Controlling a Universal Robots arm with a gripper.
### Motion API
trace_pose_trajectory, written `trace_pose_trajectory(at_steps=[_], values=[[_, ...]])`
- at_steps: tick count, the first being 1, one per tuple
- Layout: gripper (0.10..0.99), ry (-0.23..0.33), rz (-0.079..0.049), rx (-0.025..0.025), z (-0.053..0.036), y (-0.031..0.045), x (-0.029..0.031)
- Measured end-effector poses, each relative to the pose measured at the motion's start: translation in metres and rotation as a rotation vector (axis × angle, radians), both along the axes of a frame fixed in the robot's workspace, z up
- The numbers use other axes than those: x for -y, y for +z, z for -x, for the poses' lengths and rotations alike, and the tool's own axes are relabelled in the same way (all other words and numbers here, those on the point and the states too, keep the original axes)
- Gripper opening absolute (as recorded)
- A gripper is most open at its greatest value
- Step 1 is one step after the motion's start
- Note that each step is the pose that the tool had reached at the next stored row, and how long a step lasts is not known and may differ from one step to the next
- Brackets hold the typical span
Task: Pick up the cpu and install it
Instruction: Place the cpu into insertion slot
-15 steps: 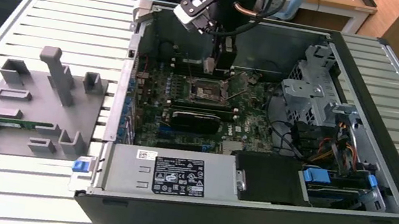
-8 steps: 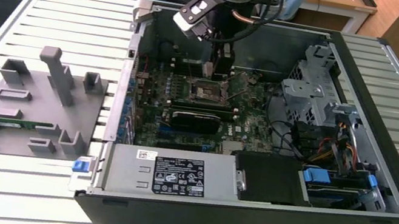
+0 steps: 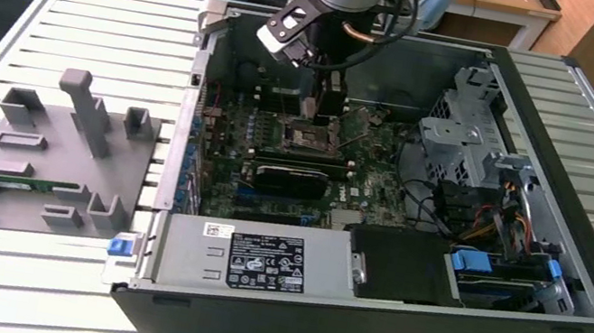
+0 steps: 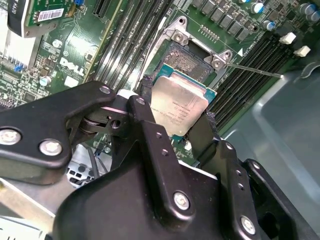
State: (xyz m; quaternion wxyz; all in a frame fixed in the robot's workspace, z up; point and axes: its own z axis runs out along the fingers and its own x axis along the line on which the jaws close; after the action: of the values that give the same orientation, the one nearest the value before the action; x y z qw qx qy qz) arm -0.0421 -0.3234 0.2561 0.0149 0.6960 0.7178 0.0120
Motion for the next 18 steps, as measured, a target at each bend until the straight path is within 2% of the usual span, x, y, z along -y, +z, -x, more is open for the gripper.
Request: trace_pose_trajectory(at_steps=[18], values=[[0.541,-0.002,0.0,0.0,0.0,-0.0099,-0.0002]])
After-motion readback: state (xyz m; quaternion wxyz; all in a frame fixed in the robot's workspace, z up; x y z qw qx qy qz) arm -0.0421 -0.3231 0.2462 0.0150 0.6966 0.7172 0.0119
